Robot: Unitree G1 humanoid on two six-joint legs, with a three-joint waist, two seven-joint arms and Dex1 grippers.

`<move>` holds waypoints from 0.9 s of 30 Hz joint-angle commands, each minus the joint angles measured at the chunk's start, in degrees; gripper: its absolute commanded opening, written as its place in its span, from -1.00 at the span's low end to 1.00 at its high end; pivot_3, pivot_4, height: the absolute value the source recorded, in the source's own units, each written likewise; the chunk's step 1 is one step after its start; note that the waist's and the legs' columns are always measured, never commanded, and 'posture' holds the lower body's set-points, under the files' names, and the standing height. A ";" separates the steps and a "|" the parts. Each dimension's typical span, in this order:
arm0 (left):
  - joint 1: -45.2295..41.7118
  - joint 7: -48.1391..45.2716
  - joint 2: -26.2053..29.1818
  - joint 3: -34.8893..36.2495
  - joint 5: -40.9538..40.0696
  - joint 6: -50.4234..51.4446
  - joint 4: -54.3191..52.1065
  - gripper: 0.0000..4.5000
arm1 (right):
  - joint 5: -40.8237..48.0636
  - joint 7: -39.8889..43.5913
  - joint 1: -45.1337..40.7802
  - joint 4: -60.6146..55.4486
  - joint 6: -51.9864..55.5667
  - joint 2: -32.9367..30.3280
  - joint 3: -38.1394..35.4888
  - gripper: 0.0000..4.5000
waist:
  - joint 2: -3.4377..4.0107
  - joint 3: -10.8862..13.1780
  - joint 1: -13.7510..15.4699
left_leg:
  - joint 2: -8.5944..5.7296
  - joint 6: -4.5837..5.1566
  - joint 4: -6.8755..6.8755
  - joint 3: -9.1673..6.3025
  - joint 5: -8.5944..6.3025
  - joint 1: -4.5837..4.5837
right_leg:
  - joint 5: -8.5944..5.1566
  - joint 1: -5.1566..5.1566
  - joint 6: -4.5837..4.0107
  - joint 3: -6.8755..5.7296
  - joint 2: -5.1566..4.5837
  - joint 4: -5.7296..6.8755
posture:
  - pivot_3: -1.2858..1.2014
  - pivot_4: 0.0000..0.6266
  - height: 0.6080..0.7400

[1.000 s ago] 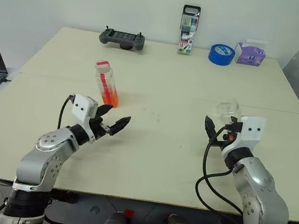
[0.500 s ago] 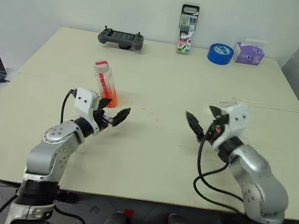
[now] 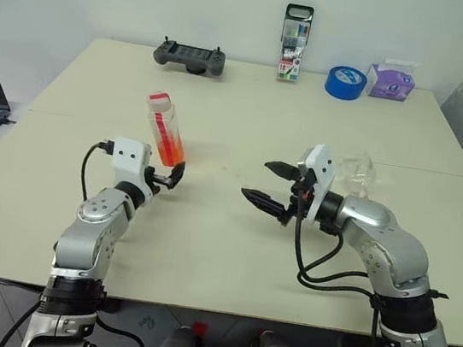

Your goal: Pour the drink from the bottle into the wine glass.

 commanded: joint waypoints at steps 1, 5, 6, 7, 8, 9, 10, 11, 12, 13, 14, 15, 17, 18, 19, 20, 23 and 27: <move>-1.55 1.68 0.81 0.70 3.71 -6.05 -0.55 0.98 | 0.22 1.61 -1.51 -0.47 -1.72 -0.20 0.58 1.00 | 0.00 0.00 0.00 | 0.00 0.00 0.00 0.00 0.00 0.00 | 0.00 0.00 0.00 0.00 0.00 0.00 | 0.03 -0.52 1.00; -5.97 2.93 0.56 1.57 5.27 -10.55 4.63 0.98 | 0.03 1.82 -1.70 0.11 -2.01 0.17 0.94 1.00 | -0.01 0.00 0.03 | 0.00 -0.01 0.03 -0.03 0.01 -0.01 | 0.00 0.00 0.00 -0.03 0.00 0.02 | 0.03 -0.52 1.00; -7.18 2.91 0.50 1.63 5.33 -11.20 6.18 0.98 | 0.06 1.61 -1.68 0.09 -2.00 0.37 0.99 1.00 | -0.01 0.00 0.02 | 0.00 -0.01 0.05 -0.03 0.01 -0.01 | 0.00 0.00 0.00 -0.05 0.00 0.02 | 0.03 -0.52 1.00; -8.30 2.95 0.28 1.78 5.19 -11.67 7.61 0.98 | 0.10 1.37 -1.63 -0.03 -1.96 0.56 1.04 1.00 | -0.01 0.00 0.02 | -0.01 -0.01 0.06 -0.01 0.01 -0.01 | 0.00 0.00 0.00 -0.06 0.00 0.02 | 0.03 -0.52 1.00; -9.37 3.06 0.06 1.90 5.04 -12.01 8.99 0.98 | 0.12 1.08 -1.56 -0.20 -1.90 0.77 1.06 1.00 | -0.01 0.00 0.02 | -0.01 -0.01 0.07 0.03 0.01 -0.01 | 0.01 0.00 0.01 -0.08 0.00 0.02 | 0.03 -0.52 1.00; -10.40 3.13 -0.08 1.97 4.95 -12.40 10.40 0.98 | 0.11 0.72 -1.51 -0.36 -1.82 0.99 1.06 1.00 | -0.01 0.00 0.02 | -0.03 -0.01 0.07 0.06 0.01 0.00 | 0.01 0.00 0.02 -0.08 0.00 0.03 | 0.03 -0.52 1.00; -11.58 3.30 -0.26 2.03 4.97 -12.98 12.10 0.98 | 0.16 0.35 -1.43 -0.60 -1.68 1.23 1.03 1.00 | -0.01 0.00 0.02 | -0.03 -0.01 0.08 0.06 0.01 -0.01 | 0.03 0.00 0.05 -0.08 0.00 0.02 | 0.03 -0.52 1.00; -12.82 3.38 -0.45 2.03 5.03 -13.49 13.89 0.98 | 0.30 0.03 -1.29 -0.93 -1.46 1.42 0.98 1.00 | -0.01 0.00 0.02 | -0.03 -0.01 0.08 0.07 0.01 -0.01 | 0.04 0.00 0.07 -0.08 0.00 0.01 | 0.03 -0.52 1.00; -13.71 3.25 -0.54 1.91 5.22 -14.01 15.28 0.98 | 0.36 -0.19 -1.14 -1.23 -1.29 1.56 0.97 1.00 | -0.01 0.00 0.02 | -0.03 -0.01 0.08 0.07 0.00 -0.01 | 0.05 0.00 0.07 -0.08 -0.01 0.01 | 0.03 -0.52 1.00; -14.58 3.06 -0.61 1.66 5.53 -14.61 16.68 0.98 | 0.40 -0.32 -0.96 -1.56 -1.13 1.58 0.99 1.00 | -0.01 0.01 0.01 | -0.04 -0.01 0.08 0.05 0.00 -0.01 | 0.05 0.00 0.08 -0.09 -0.01 0.01 | 0.03 -0.52 1.00; -15.39 3.00 -0.82 1.60 5.57 -15.06 17.99 0.98 | 0.45 -0.38 -0.71 -1.94 -0.97 1.53 1.01 1.00 | -0.01 0.01 0.02 | -0.03 -0.01 0.07 0.04 0.00 -0.01 | 0.05 0.00 0.08 -0.10 -0.01 0.01 | 0.03 -0.52 1.00; -15.98 2.97 -0.96 1.54 5.61 -15.45 19.02 0.98 | 0.51 -0.44 -0.52 -2.23 -0.85 1.47 1.01 1.00 | -0.01 0.01 0.02 | -0.03 -0.02 0.07 0.04 0.00 -0.01 | 0.05 0.00 0.08 -0.10 -0.01 0.01 | 0.03 -0.52 1.00; -17.14 2.75 -1.12 1.21 5.87 -16.56 21.18 0.98 | 0.49 -0.60 -0.27 -2.63 -0.67 1.26 1.00 1.00 | -0.02 0.01 0.02 | -0.03 -0.02 0.07 0.04 0.00 -0.01 | 0.05 0.00 0.08 -0.10 -0.02 0.02 | 0.03 -0.52 1.00; -17.72 2.69 -1.21 1.09 6.00 -17.08 22.30 0.98 | 0.46 -0.64 -0.21 -2.71 -0.63 1.17 0.98 1.00 | -0.02 0.01 0.01 | -0.04 -0.02 0.07 0.03 0.00 -0.01 | 0.05 0.00 0.08 -0.11 -0.02 0.02 | 0.03 -0.52 1.00; -18.09 2.64 -1.29 1.05 6.10 -17.50 23.08 0.98 | 0.43 -0.68 -0.13 -2.83 -0.58 1.12 0.97 1.00 | -0.02 0.01 0.01 | -0.04 -0.03 0.07 0.03 0.00 -0.02 | 0.05 0.00 0.08 -0.11 -0.02 0.02 | 0.03 -0.52 1.00; -18.82 2.44 -1.52 0.97 6.08 -18.07 24.28 0.98 | 0.34 -0.76 -0.10 -2.88 -0.61 1.11 0.96 1.00 | -0.02 0.01 0.00 | -0.04 -0.03 0.07 0.04 0.00 -0.01 | 0.06 0.00 0.09 -0.10 -0.02 0.02 | 0.03 -0.52 1.00; -20.12 1.99 -2.08 0.64 6.25 -19.33 26.13 0.98 | 0.27 -0.94 0.10 -3.22 -0.61 1.06 0.91 1.00 | -0.03 0.01 0.00 | -0.04 -0.03 0.08 0.03 0.00 -0.01 | 0.06 0.00 0.09 -0.12 -0.02 0.02 | 0.03 -0.52 1.00; -20.20 0.49 -2.54 -0.20 6.49 -20.54 25.41 0.74 | -0.68 -1.04 0.44 -3.65 -1.25 0.57 1.48 1.00 | -0.03 0.01 0.01 | -0.05 -0.03 0.07 0.03 0.00 -0.02 | 0.06 0.00 0.09 -0.11 -0.02 0.03 | 0.03 -0.52 1.00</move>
